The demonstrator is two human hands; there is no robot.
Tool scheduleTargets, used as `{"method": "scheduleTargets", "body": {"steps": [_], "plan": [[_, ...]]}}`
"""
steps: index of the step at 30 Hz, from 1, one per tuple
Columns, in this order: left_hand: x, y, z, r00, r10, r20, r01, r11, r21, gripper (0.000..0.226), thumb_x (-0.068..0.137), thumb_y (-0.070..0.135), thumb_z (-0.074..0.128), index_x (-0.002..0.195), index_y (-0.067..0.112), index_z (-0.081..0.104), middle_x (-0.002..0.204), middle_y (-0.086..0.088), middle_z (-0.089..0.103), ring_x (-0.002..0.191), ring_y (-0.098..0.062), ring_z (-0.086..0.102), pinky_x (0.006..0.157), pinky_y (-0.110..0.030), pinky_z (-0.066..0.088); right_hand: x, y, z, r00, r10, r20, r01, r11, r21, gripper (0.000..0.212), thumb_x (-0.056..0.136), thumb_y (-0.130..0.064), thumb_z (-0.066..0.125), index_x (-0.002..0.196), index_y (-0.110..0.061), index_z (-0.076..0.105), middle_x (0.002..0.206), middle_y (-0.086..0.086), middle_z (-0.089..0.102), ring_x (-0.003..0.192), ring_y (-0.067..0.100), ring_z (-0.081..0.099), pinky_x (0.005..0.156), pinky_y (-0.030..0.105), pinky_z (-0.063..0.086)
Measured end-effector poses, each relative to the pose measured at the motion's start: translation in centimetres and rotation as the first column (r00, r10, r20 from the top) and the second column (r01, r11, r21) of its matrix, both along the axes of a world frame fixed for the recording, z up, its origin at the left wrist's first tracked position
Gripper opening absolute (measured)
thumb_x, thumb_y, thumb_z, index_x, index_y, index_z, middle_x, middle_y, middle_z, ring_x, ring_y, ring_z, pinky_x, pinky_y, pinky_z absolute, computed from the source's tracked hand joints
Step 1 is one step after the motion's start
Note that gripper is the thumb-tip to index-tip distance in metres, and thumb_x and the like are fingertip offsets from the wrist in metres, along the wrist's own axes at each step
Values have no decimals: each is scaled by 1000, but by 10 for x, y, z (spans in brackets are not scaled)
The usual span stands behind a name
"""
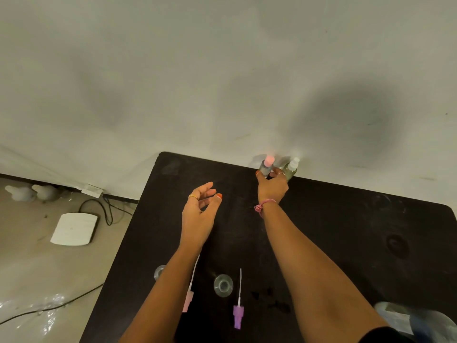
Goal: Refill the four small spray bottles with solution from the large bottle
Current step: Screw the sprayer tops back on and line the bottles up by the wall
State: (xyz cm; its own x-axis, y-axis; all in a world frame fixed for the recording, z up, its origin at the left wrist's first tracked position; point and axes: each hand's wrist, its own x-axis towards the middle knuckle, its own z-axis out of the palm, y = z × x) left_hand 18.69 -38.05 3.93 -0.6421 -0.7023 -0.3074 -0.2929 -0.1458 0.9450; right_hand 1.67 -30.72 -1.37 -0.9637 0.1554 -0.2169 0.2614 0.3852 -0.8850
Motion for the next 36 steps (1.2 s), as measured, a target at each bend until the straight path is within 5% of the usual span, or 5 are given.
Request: {"method": "scheduleTargets", "body": {"steps": [6, 11, 21, 26, 36], "plan": [[9, 4, 5, 1000, -8, -22, 8, 1000, 0, 35, 90, 19, 64, 123, 26, 56, 111, 8, 63, 104, -8, 62, 98, -39, 51, 17, 16, -3, 998, 48, 42, -47, 999, -26, 52, 80, -12, 73, 128, -6, 53, 123, 10, 59, 111, 19, 57, 84, 20, 42], [30, 12, 9, 999, -27, -41, 27, 1000, 7, 35, 89, 15, 64, 122, 24, 57, 110, 7, 64, 102, -5, 63, 98, -34, 51, 59, 53, -1, 989, 143, 24, -140, 985, -98, 44, 81, -7, 72, 122, -11, 57, 115, 3, 62, 86, 6, 62, 67, 6, 47], [87, 45, 8, 998, -56, -31, 57, 998, 32, 31, 89, 13, 64, 115, 29, 57, 110, 4, 65, 102, -4, 63, 92, -22, 49, 159, 136, 20, 865, 500, -44, -500, 866, 27, 33, 86, -7, 65, 114, -24, 60, 106, -12, 62, 93, -5, 62, 80, 6, 47], [117, 62, 5, 998, -55, -7, 56, 997, 49, 33, 92, 8, 59, 117, 29, 56, 113, 6, 63, 106, -4, 61, 90, -20, 47, 198, 168, 6, 681, 726, -93, -689, 679, 253, 28, 89, -7, 60, 114, -20, 64, 109, -9, 61, 91, 2, 64, 84, 22, 53], [165, 87, 4, 999, -9, 53, 5, 997, 78, 41, 91, 0, 54, 124, 24, 55, 121, 4, 61, 113, -8, 57, 101, -26, 43, 243, 177, 4, 215, 962, 166, -752, 55, 657, 35, 98, -18, 43, 131, -16, 51, 137, 2, 45, 109, 22, 56, 90, 34, 50]]}}
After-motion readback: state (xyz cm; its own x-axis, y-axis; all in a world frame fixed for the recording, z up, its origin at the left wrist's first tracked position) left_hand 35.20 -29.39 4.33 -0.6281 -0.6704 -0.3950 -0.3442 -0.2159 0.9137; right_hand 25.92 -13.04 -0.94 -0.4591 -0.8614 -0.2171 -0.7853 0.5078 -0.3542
